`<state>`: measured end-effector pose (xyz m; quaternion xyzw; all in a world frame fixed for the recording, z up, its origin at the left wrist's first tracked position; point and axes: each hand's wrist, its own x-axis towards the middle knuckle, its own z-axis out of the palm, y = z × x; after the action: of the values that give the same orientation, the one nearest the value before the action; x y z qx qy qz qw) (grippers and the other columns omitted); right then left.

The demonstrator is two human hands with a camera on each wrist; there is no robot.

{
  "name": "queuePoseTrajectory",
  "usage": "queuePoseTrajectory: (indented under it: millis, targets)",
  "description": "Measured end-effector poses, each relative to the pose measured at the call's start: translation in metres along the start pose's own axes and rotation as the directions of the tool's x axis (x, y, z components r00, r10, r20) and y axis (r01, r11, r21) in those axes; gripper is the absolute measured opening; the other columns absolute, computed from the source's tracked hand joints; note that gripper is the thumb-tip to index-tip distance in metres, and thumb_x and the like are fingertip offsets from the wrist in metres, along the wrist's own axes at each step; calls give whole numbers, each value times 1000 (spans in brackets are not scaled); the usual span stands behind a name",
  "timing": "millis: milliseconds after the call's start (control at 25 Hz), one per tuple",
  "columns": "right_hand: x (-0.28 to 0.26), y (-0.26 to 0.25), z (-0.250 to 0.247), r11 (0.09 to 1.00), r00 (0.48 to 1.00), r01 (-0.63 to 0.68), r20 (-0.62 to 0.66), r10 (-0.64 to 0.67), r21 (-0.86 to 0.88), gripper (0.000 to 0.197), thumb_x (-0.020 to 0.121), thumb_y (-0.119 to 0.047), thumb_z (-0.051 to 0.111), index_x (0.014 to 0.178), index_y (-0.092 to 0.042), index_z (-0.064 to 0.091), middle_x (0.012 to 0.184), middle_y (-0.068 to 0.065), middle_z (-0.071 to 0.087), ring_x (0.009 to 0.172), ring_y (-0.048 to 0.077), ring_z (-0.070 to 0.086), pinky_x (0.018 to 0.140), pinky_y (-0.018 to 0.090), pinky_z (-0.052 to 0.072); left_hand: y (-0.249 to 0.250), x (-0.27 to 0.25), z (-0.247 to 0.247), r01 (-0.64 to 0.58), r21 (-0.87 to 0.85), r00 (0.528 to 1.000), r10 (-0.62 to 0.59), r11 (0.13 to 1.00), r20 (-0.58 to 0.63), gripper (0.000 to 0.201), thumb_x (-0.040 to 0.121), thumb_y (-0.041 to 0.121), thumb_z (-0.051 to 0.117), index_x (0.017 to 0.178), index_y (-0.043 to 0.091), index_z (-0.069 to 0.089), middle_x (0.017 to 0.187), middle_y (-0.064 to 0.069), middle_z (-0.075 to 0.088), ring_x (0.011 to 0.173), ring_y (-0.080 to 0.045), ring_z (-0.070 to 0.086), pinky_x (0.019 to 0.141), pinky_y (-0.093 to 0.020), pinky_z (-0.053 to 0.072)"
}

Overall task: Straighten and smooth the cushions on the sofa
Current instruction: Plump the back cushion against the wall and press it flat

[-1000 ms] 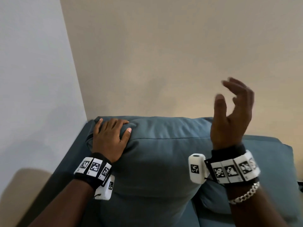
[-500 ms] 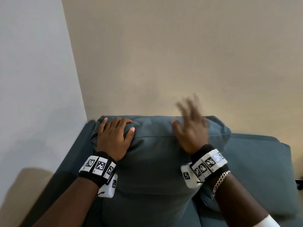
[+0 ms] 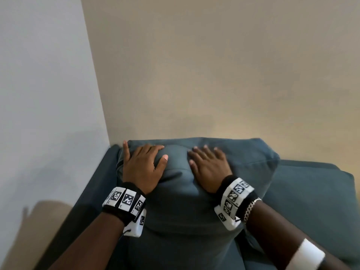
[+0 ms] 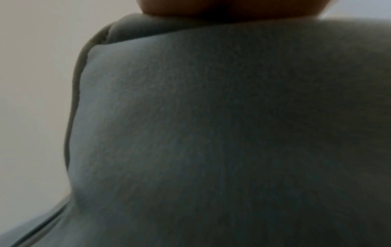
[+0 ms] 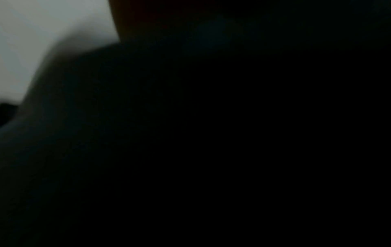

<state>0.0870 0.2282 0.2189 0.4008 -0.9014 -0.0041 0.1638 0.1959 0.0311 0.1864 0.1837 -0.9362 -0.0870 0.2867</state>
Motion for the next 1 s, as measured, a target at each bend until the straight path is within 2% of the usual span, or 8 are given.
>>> queuePoseTrajectory:
  millis: [200,320,400,480,600,720,920,1000]
  targets:
    - [23,19,-60,916,968,-20,-220,118,401,41,103,-47,49,139,-29,54,152,-2,49,140,20,43,112,45,36,-11,3,-9,77,-126,997,-80,989,-18,53,80,74,47,116,42,69,137,13,55,135,-16,44,118,-61,26]
    - [15,4,-74,800,686,160,-648,332,578,49,102,-39,48,146,-18,51,159,6,42,147,21,38,117,36,31,-24,6,-24,214,-267,972,-232,940,-36,71,62,78,69,121,39,66,151,5,40,139,-22,35,114,-42,39]
    - [8,-31,-32,950,949,61,-313,40,307,66,101,-54,19,159,-26,33,170,2,25,158,21,19,124,39,16,-30,5,-25,254,-280,967,-254,926,36,91,56,84,68,132,35,59,149,4,44,137,-20,42,115,-41,39]
    - [9,-38,5,988,968,144,199,-154,64,73,96,-62,2,161,-36,23,171,-6,23,159,20,15,127,48,9,-36,0,-16,199,-292,980,-197,935,39,96,58,87,62,133,27,59,137,3,54,128,-19,52,112,-43,43]
    - [38,-19,-43,895,994,85,-101,-45,439,51,105,-52,42,151,-30,44,159,-1,44,148,22,39,121,47,32,-43,0,-5,174,-354,983,-186,919,-1,90,75,87,49,136,21,57,133,0,57,125,-21,53,110,-46,42]
    - [37,-24,-77,693,743,296,-615,266,658,51,103,-33,54,151,-20,46,163,1,38,149,18,37,120,37,34,-39,0,-7,181,-506,971,-234,844,-43,93,88,85,18,142,17,53,141,-4,56,132,-22,51,115,-46,38]
    - [25,-66,-4,965,965,149,183,-189,214,55,107,-54,31,159,-36,31,170,-8,23,158,19,21,127,48,17,-32,-13,-3,239,-582,965,-256,777,54,91,91,77,11,150,16,43,153,-4,49,140,-20,45,119,-41,34]
    - [43,-59,-34,876,993,108,-17,-113,470,48,105,-49,44,151,-34,46,164,-5,38,151,19,36,122,48,31,-37,-14,-1,250,-556,960,-276,793,38,90,91,75,12,151,16,42,154,-5,47,142,-21,43,120,-42,31]
